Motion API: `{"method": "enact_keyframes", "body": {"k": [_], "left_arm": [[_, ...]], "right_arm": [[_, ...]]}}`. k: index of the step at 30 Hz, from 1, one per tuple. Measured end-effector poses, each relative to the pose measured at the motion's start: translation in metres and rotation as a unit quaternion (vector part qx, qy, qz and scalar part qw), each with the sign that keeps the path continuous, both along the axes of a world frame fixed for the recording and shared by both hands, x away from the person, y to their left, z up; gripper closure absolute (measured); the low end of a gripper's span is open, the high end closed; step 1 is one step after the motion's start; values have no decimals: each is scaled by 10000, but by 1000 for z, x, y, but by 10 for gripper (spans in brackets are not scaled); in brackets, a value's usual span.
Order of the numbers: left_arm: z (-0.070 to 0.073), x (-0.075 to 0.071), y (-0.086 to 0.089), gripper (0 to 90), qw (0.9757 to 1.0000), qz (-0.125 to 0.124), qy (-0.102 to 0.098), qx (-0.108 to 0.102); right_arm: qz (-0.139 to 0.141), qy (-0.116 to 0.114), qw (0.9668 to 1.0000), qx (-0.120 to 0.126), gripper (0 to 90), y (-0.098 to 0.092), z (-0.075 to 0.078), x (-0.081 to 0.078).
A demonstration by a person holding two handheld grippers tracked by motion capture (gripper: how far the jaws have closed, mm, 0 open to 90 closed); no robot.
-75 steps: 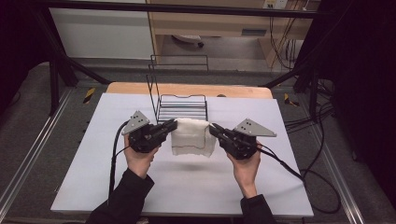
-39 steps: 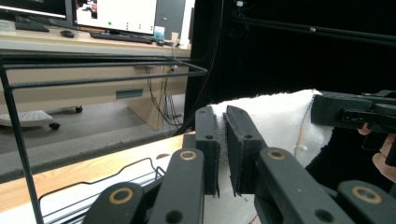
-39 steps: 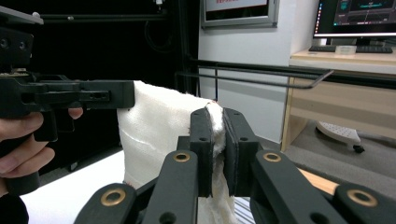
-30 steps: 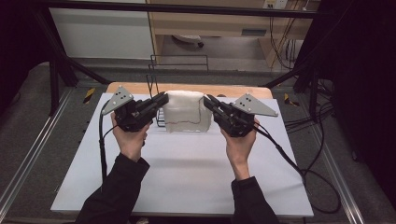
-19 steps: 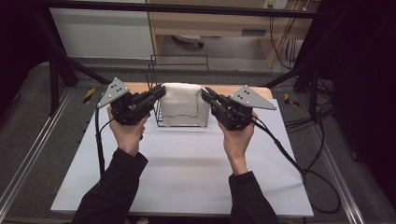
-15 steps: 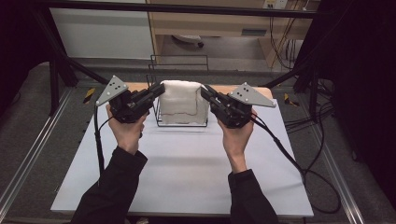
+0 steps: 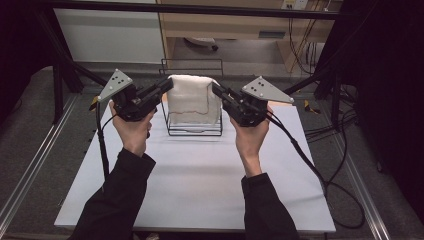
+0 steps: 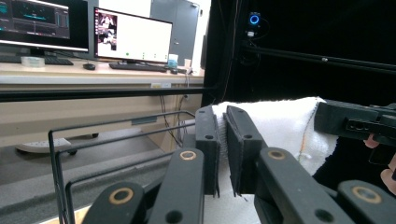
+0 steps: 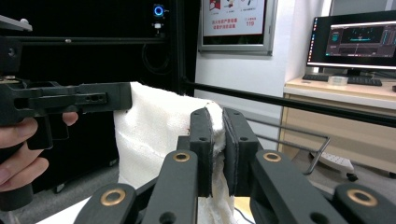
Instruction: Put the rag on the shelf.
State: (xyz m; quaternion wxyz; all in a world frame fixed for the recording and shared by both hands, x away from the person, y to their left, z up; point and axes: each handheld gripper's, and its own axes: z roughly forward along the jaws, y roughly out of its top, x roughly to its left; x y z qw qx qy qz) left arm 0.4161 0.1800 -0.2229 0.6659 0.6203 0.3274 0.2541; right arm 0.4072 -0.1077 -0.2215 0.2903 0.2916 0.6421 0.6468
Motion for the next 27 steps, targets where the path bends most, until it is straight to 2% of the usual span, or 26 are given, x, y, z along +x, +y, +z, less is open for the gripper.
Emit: {"method": "enact_keyframes", "body": {"k": [27], "left_arm": [[39,21,6,830,9997,95,-184,-141]], "right_arm": [[-110,-226,9997,34,833,10,44,23]]}}
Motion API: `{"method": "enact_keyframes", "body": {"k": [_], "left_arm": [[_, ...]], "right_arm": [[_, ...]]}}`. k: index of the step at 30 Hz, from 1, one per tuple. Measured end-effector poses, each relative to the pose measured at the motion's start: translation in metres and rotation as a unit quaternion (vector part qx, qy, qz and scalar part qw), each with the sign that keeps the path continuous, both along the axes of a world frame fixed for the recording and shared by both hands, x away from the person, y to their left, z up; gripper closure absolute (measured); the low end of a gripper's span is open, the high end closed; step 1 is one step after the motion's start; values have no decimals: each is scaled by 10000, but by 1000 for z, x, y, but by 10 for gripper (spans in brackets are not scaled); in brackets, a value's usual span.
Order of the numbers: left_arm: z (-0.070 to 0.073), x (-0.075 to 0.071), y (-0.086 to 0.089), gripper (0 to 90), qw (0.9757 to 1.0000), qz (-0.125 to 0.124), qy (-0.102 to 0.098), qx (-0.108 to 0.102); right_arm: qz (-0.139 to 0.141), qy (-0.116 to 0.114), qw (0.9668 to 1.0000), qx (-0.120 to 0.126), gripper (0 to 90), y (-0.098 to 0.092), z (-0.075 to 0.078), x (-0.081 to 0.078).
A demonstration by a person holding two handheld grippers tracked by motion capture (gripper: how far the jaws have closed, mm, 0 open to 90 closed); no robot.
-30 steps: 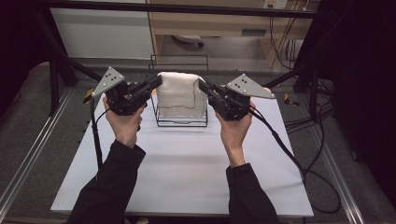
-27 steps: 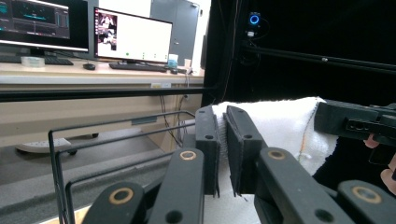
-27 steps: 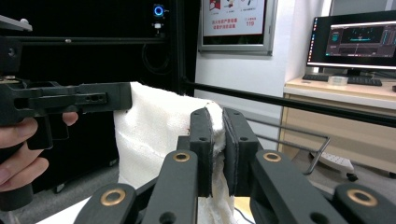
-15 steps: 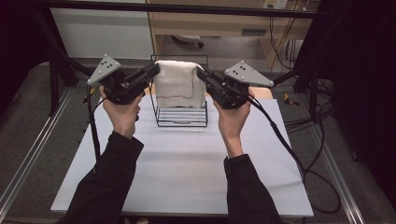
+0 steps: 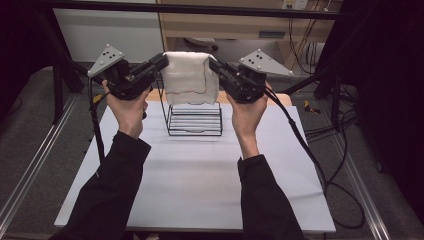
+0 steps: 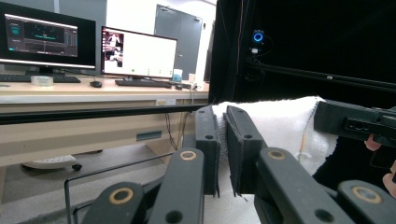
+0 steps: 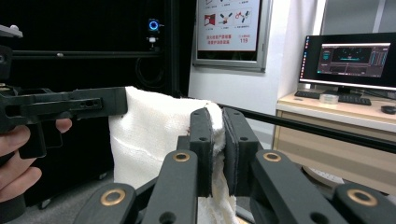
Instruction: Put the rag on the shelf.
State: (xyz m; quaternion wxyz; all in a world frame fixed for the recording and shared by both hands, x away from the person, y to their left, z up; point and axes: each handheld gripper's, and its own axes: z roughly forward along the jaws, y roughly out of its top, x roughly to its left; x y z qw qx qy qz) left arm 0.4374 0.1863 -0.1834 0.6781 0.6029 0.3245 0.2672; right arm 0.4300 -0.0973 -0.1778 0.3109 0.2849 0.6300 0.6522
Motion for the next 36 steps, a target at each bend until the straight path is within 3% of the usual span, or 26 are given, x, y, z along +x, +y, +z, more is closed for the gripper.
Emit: {"method": "enact_keyframes", "body": {"k": [14,23,28,36], "left_arm": [[18,14,6,830,9999,124,-62,-12],[27,21,5,830,9998,186,-107,-9],[29,30,6,830,9998,174,-64,-39],[31,48,4,830,9995,311,-53,102]], "right_arm": [[-13,-29,10000,-8,833,9,18,15],[-8,15,9999,122,833,9,26,25],[-41,26,10000,84,833,11,29,33],[-109,40,9999,65,833,13,31,50]]}}
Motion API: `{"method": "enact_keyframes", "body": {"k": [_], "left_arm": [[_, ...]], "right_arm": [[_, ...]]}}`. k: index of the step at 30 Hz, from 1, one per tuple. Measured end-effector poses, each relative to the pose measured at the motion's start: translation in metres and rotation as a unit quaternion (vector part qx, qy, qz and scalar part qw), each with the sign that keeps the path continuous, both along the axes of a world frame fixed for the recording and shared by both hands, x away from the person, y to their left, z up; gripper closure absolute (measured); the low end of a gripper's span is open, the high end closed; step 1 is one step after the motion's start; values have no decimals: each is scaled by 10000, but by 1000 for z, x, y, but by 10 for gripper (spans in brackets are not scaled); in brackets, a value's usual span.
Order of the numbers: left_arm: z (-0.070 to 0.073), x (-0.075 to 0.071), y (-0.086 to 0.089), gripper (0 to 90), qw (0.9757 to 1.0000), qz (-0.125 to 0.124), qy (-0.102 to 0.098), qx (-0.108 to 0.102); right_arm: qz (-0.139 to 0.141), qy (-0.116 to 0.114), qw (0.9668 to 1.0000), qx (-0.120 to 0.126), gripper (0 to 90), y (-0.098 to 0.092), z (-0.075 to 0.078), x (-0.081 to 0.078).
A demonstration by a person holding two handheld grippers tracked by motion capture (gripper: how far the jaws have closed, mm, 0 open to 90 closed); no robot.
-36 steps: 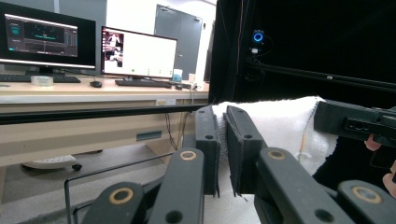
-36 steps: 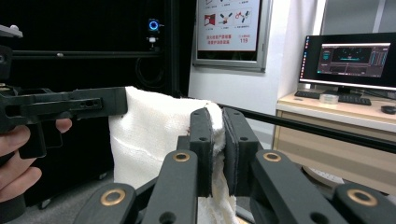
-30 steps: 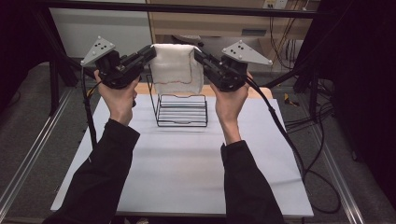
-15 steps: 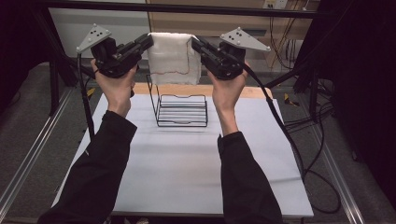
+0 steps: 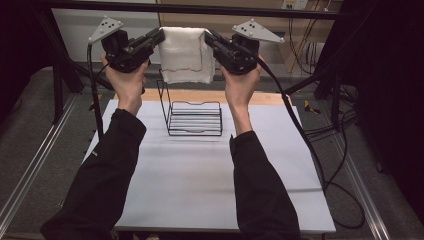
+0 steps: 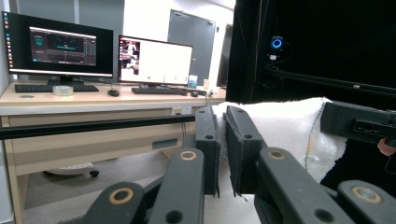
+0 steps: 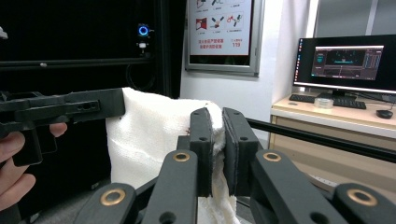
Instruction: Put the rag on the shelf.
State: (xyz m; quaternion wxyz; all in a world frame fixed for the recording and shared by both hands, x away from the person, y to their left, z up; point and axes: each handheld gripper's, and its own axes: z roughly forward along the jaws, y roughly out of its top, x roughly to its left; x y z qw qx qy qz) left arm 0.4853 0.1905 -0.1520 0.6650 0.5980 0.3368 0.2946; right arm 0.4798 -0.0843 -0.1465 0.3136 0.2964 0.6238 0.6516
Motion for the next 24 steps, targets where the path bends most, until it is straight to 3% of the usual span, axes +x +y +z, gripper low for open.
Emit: {"method": "enact_keyframes", "body": {"k": [14,24], "left_arm": [[-4,30,1,830,9996,187,120,188],[-12,47,3,829,9992,191,297,165]], "right_arm": [[-63,196,9998,-49,832,6,-4,35],[-109,350,9993,-101,832,11,-12,51]]}}
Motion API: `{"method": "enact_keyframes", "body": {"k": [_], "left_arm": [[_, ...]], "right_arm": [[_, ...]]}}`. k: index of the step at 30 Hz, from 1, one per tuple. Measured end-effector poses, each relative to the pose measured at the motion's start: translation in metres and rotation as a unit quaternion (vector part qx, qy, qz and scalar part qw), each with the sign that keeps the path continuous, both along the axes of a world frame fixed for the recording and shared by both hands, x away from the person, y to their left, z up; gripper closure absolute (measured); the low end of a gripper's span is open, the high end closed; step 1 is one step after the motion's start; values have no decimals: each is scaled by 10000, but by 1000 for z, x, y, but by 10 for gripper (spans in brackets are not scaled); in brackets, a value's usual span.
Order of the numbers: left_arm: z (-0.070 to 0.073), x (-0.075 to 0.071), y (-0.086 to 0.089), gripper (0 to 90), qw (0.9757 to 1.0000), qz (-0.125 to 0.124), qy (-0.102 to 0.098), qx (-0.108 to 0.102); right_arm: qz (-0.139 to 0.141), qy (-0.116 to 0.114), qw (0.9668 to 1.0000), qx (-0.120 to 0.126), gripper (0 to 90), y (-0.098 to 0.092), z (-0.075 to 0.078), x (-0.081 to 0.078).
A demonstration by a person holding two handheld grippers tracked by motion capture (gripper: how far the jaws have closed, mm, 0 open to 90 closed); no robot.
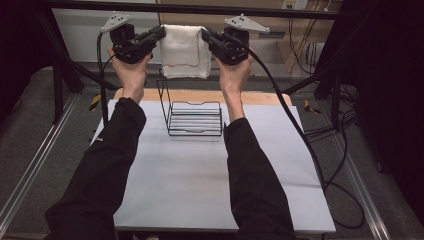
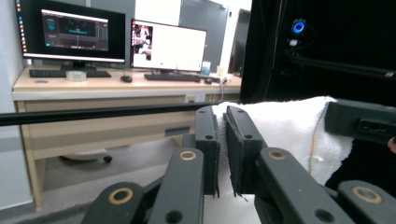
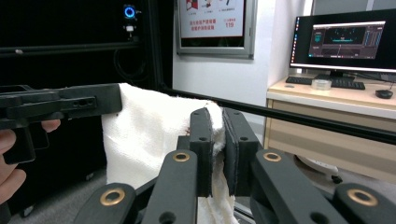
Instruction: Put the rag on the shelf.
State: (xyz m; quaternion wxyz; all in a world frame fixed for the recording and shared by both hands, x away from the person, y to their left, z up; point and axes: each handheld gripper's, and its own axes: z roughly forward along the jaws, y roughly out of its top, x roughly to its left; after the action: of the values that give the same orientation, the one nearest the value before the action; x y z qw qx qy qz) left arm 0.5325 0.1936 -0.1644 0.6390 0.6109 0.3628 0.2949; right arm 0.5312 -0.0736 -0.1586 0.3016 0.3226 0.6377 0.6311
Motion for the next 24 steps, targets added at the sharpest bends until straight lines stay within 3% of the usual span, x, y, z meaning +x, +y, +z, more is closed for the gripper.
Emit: {"method": "enact_keyframes", "body": {"k": [24], "left_arm": [[-42,0,-5,829,9992,-233,245,195]], "right_arm": [[-35,304,9991,-276,832,-8,-34,-6]]}}
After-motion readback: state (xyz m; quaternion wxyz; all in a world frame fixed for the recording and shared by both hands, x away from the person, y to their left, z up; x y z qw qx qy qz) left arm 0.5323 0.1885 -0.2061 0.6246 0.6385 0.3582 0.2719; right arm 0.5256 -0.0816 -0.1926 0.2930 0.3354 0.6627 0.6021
